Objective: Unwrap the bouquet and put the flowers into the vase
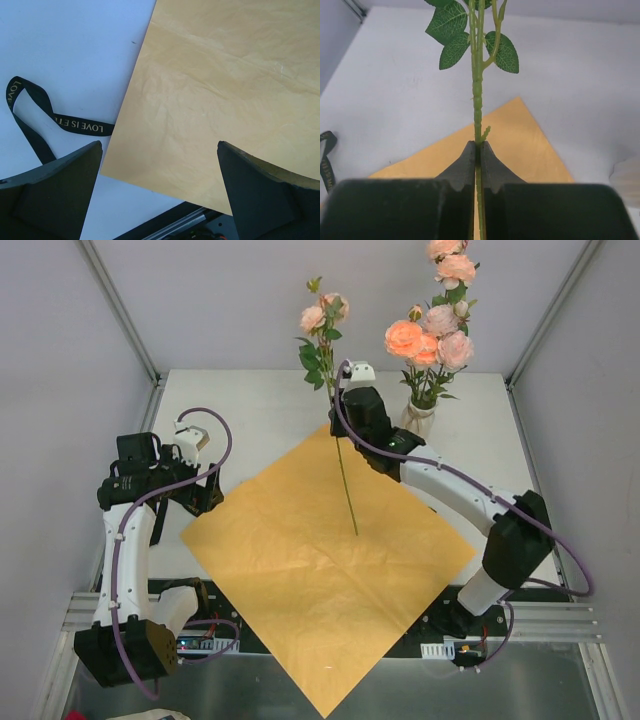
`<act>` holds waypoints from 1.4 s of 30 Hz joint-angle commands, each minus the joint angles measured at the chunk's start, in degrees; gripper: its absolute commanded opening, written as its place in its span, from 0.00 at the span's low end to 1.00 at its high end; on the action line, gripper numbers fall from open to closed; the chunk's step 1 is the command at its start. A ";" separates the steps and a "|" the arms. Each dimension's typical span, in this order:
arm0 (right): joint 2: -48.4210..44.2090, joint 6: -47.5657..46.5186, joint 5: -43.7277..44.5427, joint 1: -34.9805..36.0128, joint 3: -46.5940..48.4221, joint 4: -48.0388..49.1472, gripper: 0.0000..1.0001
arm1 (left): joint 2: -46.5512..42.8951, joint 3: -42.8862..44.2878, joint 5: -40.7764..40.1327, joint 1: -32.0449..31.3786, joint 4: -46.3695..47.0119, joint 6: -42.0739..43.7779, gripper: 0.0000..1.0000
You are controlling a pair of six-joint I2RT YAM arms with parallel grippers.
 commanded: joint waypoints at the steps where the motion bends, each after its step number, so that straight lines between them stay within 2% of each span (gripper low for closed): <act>1: -9.82 -12.06 -0.85 0.22 1.96 13.18 0.01 | -1.12 0.70 0.11 0.25 -0.14 -0.25 0.99; 5: -13.70 -21.55 -3.13 0.22 6.97 20.75 0.01 | -1.21 0.97 0.20 0.16 -0.23 -0.60 0.99; 7: -15.62 -25.52 -4.70 -0.13 7.94 29.18 0.01 | -1.04 1.14 0.46 0.16 -0.32 -0.86 0.99; 12: -17.48 -30.88 -8.67 -2.68 14.71 32.71 0.01 | -1.21 1.32 0.55 0.16 -0.32 -1.04 0.99; 16: -20.55 -35.99 -9.72 -5.65 12.62 38.07 0.01 | -1.12 1.23 0.37 0.16 -0.32 -0.86 0.99; 21: -24.33 -33.98 -10.87 -12.07 5.06 48.08 0.01 | -0.69 1.32 0.20 0.16 -0.32 -0.25 0.99; 28: -26.53 -31.52 -11.05 -17.44 -0.57 50.38 0.01 | 0.81 2.81 0.73 0.16 -0.32 -0.42 0.99; 42: -22.15 -24.84 -10.96 -23.68 -6.90 63.38 0.01 | 3.27 5.36 0.46 0.16 -1.19 0.10 0.99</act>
